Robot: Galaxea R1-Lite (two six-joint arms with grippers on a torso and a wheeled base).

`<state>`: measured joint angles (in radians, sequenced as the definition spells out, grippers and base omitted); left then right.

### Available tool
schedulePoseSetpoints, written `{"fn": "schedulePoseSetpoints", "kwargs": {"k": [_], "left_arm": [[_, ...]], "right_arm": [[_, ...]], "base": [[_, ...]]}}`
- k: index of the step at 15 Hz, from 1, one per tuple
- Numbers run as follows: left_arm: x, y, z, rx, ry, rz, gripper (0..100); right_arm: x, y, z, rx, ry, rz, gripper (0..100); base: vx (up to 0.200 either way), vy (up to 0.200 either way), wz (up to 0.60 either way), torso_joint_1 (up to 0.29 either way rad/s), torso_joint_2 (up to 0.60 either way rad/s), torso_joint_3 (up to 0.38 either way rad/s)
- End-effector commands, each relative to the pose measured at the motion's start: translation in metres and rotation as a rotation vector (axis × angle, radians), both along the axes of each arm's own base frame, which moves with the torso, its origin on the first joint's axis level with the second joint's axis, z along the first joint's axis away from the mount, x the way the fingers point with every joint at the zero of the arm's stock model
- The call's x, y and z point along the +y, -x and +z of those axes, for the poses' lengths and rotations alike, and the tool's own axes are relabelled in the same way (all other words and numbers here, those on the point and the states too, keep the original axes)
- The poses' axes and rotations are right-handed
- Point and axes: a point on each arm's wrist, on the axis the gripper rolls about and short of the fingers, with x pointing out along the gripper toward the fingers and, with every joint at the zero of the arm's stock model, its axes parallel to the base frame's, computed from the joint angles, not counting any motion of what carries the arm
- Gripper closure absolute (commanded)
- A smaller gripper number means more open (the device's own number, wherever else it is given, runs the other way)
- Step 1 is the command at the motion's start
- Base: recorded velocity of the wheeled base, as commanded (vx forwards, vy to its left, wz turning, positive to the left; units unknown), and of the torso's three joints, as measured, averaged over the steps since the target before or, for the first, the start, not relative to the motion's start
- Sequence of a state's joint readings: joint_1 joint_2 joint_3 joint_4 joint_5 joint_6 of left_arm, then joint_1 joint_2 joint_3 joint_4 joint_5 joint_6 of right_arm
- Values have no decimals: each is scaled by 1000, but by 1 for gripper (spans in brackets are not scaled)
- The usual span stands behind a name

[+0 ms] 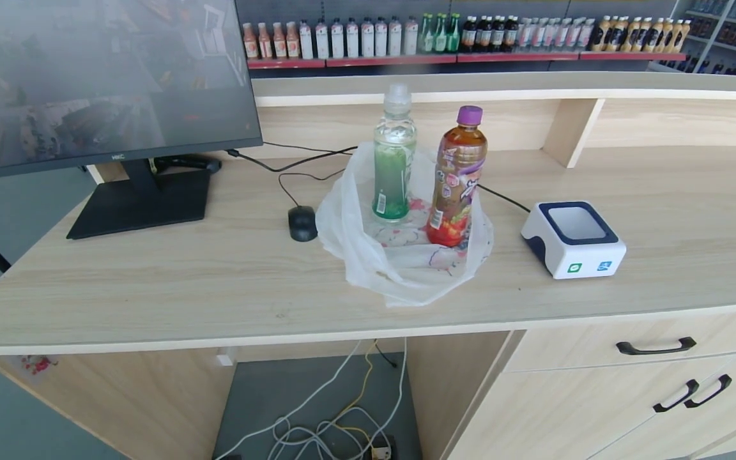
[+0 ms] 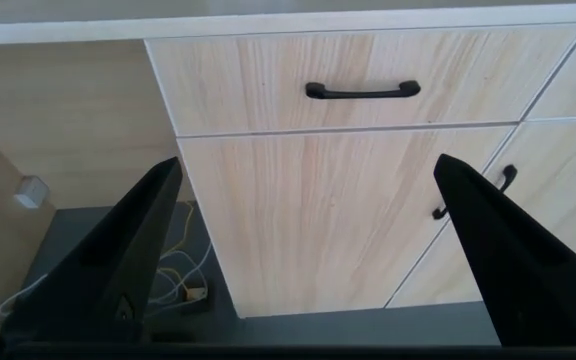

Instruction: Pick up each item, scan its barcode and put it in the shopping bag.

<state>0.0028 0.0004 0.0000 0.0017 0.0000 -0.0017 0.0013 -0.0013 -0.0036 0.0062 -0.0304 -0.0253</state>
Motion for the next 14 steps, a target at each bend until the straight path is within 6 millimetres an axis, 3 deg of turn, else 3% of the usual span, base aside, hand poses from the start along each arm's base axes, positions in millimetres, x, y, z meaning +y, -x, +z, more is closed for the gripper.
{"fn": "schedulePoseSetpoints", "kwargs": {"k": [1, 14], "left_arm": [[0, 0, 0, -1, 3, 0, 0], [0, 0, 0, -1, 4, 0, 0]], "right_arm": [[0, 0, 0, 2, 1, 0, 0], [0, 0, 0, 2, -1, 0, 0]], "base": [[0, -200, 0, 12, 2, 2], [0, -200, 0, 3, 5, 1]]}}
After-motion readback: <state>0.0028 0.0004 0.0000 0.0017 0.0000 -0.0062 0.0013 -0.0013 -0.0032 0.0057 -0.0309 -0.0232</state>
